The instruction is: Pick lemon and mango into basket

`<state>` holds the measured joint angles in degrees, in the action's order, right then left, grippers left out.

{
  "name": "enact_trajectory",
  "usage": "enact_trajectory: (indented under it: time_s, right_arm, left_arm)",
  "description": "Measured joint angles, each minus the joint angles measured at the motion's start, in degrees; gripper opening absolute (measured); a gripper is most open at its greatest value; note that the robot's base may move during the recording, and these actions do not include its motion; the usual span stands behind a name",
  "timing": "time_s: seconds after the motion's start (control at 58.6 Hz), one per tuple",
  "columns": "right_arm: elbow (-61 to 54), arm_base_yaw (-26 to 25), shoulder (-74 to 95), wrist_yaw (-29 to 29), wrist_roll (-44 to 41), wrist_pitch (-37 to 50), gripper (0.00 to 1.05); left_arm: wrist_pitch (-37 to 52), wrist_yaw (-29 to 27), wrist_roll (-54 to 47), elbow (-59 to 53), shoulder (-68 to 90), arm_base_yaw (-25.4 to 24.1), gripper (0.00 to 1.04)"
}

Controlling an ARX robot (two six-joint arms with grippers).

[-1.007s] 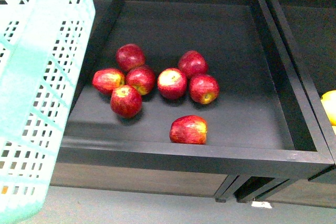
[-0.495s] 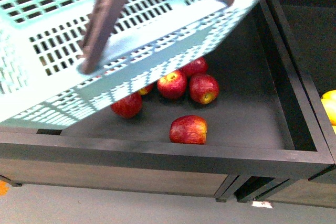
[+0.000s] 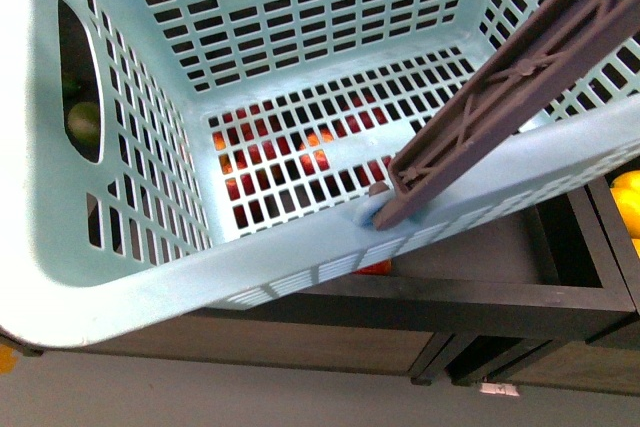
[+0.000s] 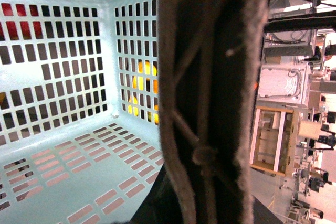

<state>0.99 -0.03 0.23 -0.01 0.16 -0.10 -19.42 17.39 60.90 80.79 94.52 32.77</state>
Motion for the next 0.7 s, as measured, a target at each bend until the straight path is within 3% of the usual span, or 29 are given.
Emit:
enact_trajectory:
  time_s: [0.256,0.307,0.358,0.444,0.58,0.7]
  right_arm:
    - [0.0,0.0,0.0,0.0,0.0,0.0,0.96]
    - [1.1,-0.9,1.4,-3.0,2.7,-3.2,0.96]
    - [4.1,-3.3,6.0,-10.0,9.9,-10.5,0.96]
    - [6.6,-7.3,13.0,-15.8,21.5,-12.5,0.96]
    - [11.0,-17.2,22.9,-23.7,30.1,-4.0,0.96]
    - [15.4,-25.4,33.7,-24.0,30.4,5.9,0.96]
  left_arm:
    - [0.0,-1.4,-0.3,0.0,0.0,-0.5,0.05]
    - [0.0,-1.3,-0.3,0.0,0.0,-0.5,0.05]
    - [0.0,-1.3,-0.3,0.0,0.0,-0.5,0.05]
    - [0.0,-1.1,-0.3,0.0,0.0,-0.5,0.05]
    - [0.0,-0.6,-0.2,0.0,0.0,-0.5,0.05]
    - [0.0,-0.7,-0.2,0.0,0.0,-0.4,0.05]
